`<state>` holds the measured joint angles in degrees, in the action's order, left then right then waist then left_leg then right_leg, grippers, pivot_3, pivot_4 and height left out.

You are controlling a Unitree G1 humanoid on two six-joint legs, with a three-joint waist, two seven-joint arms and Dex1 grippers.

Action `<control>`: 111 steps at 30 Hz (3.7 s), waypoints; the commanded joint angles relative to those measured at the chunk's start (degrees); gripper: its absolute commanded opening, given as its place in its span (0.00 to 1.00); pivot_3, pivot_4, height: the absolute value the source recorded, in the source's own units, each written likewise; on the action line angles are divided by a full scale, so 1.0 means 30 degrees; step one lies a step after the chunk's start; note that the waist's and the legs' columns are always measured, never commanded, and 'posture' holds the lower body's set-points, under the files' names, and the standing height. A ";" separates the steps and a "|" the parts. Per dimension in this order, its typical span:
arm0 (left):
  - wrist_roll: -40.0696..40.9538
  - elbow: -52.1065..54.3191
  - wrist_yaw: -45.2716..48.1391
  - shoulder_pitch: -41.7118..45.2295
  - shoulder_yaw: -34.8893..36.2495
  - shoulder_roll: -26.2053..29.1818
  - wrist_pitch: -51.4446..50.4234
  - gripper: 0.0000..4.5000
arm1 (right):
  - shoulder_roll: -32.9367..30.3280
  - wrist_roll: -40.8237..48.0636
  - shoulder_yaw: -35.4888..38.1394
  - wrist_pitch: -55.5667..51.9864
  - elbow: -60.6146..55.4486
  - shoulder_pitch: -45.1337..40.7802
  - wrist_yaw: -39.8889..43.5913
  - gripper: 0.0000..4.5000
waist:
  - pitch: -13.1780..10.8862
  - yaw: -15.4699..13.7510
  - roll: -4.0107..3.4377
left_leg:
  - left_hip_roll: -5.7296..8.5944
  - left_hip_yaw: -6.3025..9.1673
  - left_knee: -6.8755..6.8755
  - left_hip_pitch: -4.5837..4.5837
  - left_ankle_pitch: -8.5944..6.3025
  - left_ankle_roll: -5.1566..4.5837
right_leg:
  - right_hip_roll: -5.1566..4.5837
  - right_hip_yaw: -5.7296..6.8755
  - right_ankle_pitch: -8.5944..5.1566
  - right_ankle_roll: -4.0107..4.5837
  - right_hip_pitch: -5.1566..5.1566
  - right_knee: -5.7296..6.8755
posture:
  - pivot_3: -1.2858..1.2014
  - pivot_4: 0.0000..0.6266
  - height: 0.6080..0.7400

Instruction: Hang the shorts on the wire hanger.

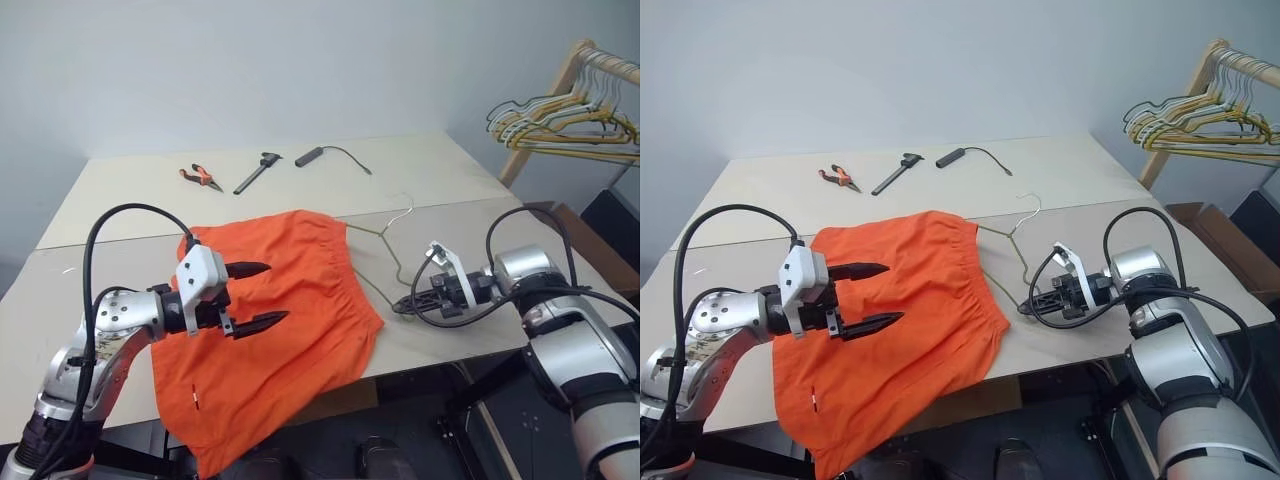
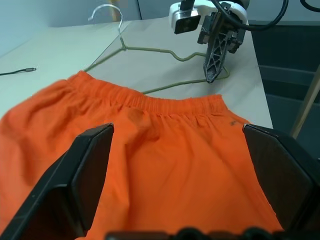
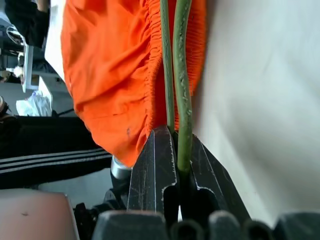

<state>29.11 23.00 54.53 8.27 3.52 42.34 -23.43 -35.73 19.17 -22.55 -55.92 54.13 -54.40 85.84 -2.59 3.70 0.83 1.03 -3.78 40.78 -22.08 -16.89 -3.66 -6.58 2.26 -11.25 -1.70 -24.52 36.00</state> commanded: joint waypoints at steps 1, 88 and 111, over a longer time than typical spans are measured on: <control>-0.0641 -0.0408 -0.0231 0.0991 0.0199 -0.0174 0.1145 1.00 | -0.0364 -0.0114 0.1591 0.0949 -0.2993 0.0652 -0.1446 0.00 | 0.0000 0.0009 0.0000 | 0.0001 -0.0001 0.0000 0.0000 0.0000 0.0000 | -0.0002 -0.0002 0.0000 0.0000 -0.0006 0.0006 | 0.48 0.00 1.00; -0.7145 -2.6153 1.2456 2.0425 -0.5194 0.0504 0.9799 0.00 | 0.3437 0.4012 0.8033 -0.2757 -2.4022 1.0636 -1.3702 0.79 | 0.0004 0.0659 0.0010 | 0.0001 -0.0091 0.0358 -0.0302 -0.0028 -0.0361 | 0.0040 -0.0053 0.0090 -0.0201 -0.0199 0.0092 | 0.45 0.00 1.00; -0.4999 -2.4403 1.2656 1.9370 -0.4700 0.1078 0.8270 0.00 | 0.6008 0.5203 0.8171 -0.1721 -2.1737 1.0335 -1.6647 0.01 | 0.0009 0.0714 0.0017 | 0.0028 -0.0099 0.0377 -0.0369 -0.0022 -0.0356 | 0.0046 -0.0060 0.0124 -0.0264 -0.0207 0.0050 | 0.46 0.00 1.00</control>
<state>9.42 -53.66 92.28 66.01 -10.57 43.69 2.93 -16.98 34.38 0.47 -63.67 -10.34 -22.18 35.03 -2.57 5.84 0.88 1.11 -4.07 41.91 -23.19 -16.96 -4.72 -6.43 2.06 -10.88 -2.49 -25.15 36.16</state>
